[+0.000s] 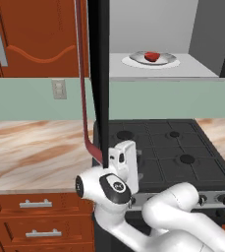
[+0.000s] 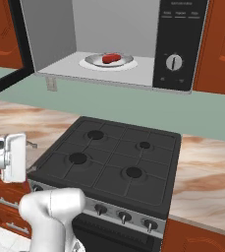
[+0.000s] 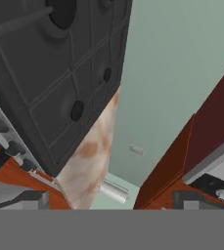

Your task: Transport the steak from the fridge to the microwave and turn on the microwave.

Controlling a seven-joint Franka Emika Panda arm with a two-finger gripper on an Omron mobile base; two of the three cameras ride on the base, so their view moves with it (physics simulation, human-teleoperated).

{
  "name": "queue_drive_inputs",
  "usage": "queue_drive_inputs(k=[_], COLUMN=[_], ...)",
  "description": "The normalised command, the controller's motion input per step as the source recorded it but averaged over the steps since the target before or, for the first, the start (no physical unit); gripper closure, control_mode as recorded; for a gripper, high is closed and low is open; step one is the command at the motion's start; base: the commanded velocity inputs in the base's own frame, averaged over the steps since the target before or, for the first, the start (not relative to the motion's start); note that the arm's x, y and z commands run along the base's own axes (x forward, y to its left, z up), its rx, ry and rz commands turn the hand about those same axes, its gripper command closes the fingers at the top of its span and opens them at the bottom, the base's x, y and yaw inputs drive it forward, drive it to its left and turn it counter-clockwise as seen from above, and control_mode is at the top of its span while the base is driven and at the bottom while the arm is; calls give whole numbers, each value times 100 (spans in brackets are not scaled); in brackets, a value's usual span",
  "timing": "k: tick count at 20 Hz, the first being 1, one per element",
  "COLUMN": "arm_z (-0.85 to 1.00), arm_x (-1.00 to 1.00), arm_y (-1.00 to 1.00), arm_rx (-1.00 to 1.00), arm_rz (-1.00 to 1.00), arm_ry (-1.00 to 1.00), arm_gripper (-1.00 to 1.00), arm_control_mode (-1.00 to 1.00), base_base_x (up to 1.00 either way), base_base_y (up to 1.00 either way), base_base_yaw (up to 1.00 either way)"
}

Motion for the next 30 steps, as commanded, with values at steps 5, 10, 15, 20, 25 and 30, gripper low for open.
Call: queue_drive_inputs(k=[5, 10, 15, 20, 25, 30], arm_z=[0, 0, 0, 0, 0, 1], arm_x=[27, 29, 29, 29, 21, 23], arm_y=[76, 81, 86, 83, 69, 52], arm_rx=[-15, -17, -19, -22, -21, -17], arm_rz=[0, 0, 0, 0, 0, 0], arm_ry=[8, 5, 1, 0, 0, -2], arm_gripper=[-100, -100, -100, -100, -100, -100], arm_control_mode=[-100, -100, -100, -100, -100, -100], base_base_x=[0, 0, 0, 0, 0, 0], base_base_y=[0, 0, 0, 0, 0, 0], base_base_yaw=[0, 0, 0, 0, 0, 0])
